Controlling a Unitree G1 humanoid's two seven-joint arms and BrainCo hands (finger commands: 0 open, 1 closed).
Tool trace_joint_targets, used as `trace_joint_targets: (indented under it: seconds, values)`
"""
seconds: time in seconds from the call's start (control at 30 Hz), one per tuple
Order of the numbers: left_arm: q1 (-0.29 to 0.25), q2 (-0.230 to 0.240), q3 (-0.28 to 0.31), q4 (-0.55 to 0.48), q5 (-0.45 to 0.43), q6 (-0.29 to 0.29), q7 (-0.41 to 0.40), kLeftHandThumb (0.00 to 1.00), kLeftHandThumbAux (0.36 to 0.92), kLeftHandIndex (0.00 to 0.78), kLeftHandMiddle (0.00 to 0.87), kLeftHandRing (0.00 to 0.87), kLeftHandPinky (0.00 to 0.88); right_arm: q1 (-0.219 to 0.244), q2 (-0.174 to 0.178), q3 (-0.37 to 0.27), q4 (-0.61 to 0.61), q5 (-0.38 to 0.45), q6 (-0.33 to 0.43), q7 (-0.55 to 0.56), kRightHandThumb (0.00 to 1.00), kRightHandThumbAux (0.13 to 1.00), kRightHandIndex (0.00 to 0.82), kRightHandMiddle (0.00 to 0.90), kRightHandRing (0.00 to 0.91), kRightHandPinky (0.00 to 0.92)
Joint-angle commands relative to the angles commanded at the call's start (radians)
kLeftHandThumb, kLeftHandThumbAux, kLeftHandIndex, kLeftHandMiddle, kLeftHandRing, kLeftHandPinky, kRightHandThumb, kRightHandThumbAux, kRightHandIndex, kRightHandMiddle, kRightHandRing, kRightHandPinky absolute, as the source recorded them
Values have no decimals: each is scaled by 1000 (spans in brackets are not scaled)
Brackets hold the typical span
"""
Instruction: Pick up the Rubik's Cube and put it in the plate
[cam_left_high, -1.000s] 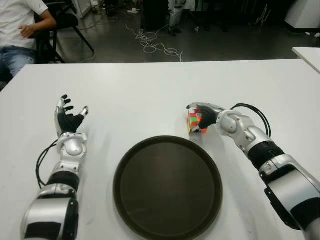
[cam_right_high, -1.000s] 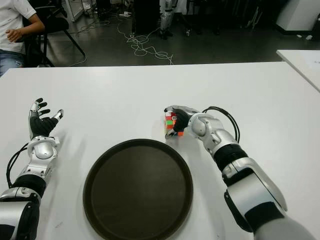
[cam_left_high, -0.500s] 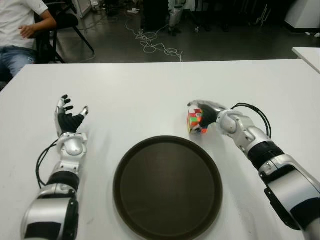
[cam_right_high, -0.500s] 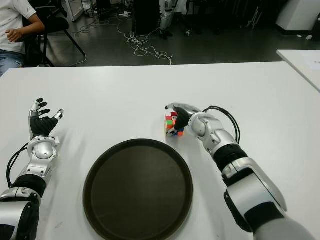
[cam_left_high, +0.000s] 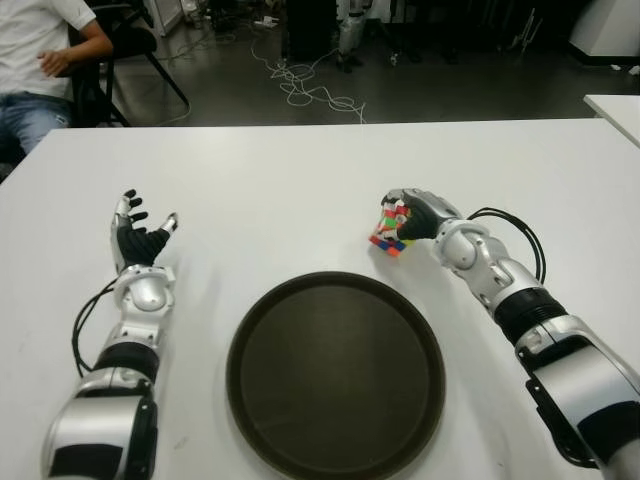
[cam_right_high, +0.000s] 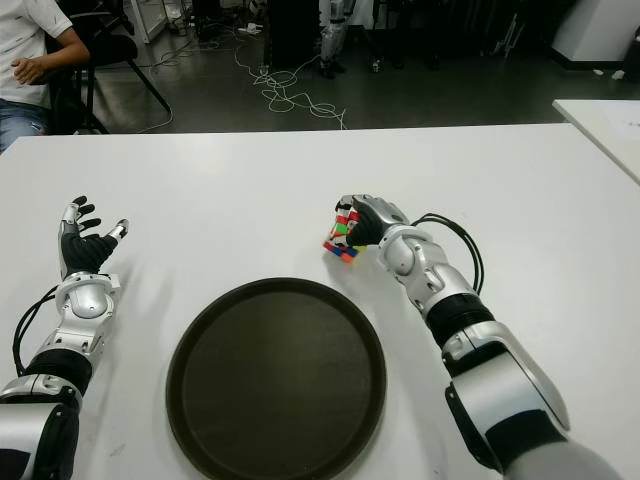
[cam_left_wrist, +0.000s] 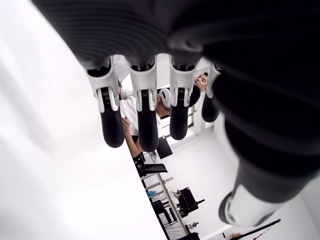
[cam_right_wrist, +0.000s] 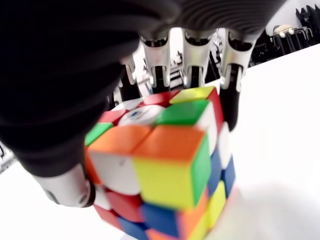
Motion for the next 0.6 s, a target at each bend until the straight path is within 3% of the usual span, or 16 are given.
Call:
trace_joint_targets:
  seconds: [0.6]
  values:
    - [1, -1, 7, 5, -7, -18, -9, 98, 755, 139, 200, 231, 287, 4, 0, -16, -3, 20, 0, -4, 696, 728, 431, 731, 729, 730]
